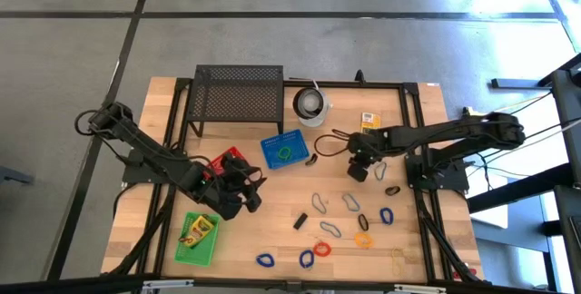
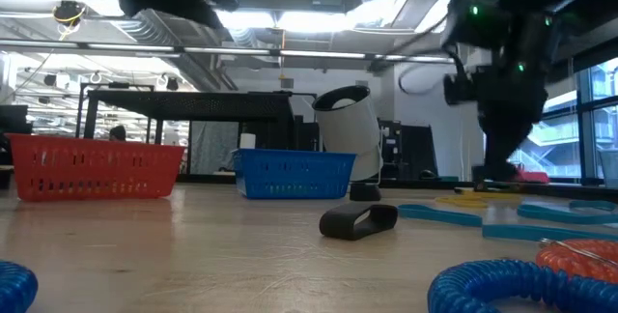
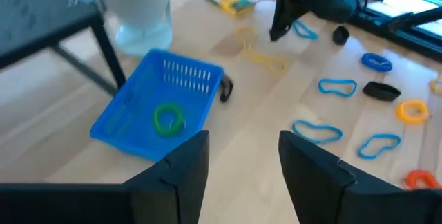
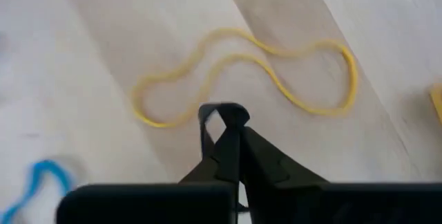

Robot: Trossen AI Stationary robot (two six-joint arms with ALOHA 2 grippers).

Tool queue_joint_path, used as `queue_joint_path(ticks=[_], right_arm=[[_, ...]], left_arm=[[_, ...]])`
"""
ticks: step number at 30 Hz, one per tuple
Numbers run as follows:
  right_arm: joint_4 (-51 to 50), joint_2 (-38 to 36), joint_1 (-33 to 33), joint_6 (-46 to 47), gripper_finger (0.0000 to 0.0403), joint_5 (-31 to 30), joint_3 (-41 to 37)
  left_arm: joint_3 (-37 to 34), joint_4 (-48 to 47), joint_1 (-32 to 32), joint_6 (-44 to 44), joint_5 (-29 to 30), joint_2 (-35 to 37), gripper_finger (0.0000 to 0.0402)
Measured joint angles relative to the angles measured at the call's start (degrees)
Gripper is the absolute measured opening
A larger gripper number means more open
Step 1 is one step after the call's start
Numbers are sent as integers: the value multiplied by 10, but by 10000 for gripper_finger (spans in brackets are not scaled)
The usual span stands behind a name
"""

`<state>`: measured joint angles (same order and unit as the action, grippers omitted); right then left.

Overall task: Pick & Place Office Desk Supplies
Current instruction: Put the black rubber band into the red bin

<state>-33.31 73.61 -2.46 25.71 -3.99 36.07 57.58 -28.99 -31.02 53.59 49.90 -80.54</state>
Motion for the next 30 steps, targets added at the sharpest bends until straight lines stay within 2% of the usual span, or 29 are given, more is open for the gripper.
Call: queue_joint_path(ticks=[4, 9, 13, 16, 23, 27, 30], right_arm=[[99, -17, 22, -35, 4, 4, 21], [316, -14, 63, -88, 4, 51, 22], [452, -14, 98, -142, 4, 55, 22], [503, -14, 121, -206, 4, 55, 22], [573, 12, 163, -374, 4, 31, 22], [639, 33, 169, -389, 6, 32, 22], [674, 37, 169, -350, 14, 34, 23]], left_arm=[[0, 64, 1, -77, 13, -25, 176], [0, 150, 5, -159, 15, -67, 180], [0, 237, 9, -224, 15, -99, 181], [0, 316, 9, -295, 14, -118, 181], [0, 513, 11, -522, 11, -171, 192], [0, 584, 21, -585, 13, -199, 206], [0, 601, 27, -600, 43, -208, 216]])
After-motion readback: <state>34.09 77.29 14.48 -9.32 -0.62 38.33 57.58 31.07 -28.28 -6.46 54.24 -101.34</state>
